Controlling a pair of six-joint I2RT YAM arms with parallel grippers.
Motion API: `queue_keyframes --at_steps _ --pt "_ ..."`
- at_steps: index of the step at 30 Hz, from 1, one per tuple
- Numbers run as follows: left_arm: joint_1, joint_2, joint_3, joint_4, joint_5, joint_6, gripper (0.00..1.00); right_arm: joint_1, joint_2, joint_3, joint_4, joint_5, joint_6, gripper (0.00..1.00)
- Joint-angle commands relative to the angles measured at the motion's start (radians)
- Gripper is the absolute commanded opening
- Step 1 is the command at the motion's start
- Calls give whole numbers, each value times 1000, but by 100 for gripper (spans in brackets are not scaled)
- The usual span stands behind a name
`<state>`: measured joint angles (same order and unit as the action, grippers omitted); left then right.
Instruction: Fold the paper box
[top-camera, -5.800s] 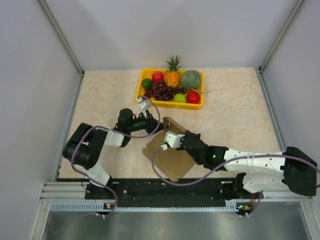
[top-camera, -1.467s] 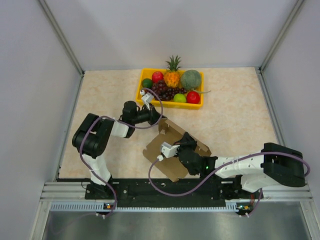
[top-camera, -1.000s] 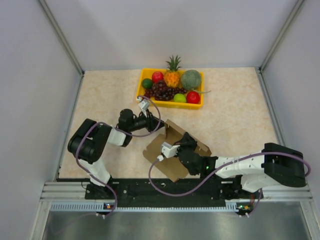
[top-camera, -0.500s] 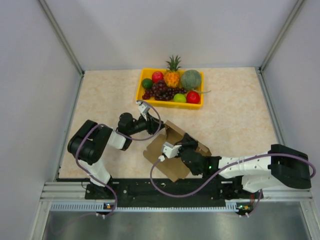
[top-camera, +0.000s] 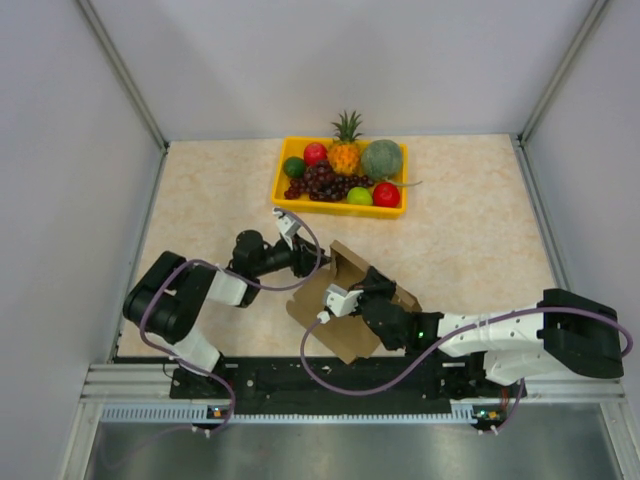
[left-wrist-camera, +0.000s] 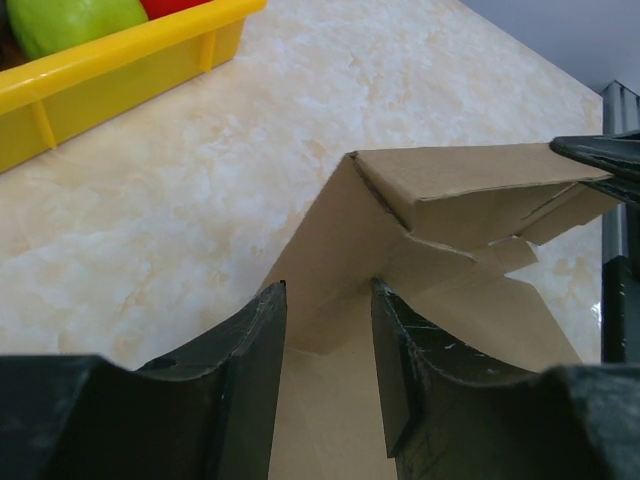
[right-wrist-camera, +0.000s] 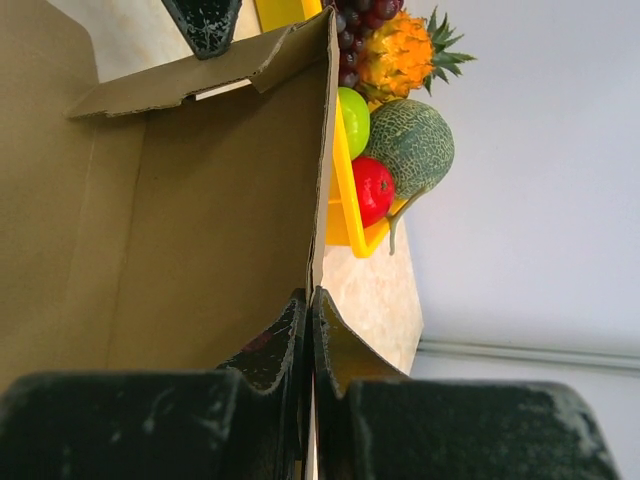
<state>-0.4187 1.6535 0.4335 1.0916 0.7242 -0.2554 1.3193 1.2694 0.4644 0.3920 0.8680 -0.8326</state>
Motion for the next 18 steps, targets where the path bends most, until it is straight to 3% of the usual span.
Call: queue_keyframes --at_steps 1,6,14,18 --pt "-25 -69 -10 -36 72 8 45 8 18 -26 -117 -126 76 0" --pt "-26 -86 4 -159 61 44 45 6 5 -24 -117 -124 76 0" --pt "-40 9 14 58 7 -41 45 6 22 -15 -153 -139 90 0" --pt "-51 22 43 44 -5 -21 41 8 7 -1 -212 -164 116 0"
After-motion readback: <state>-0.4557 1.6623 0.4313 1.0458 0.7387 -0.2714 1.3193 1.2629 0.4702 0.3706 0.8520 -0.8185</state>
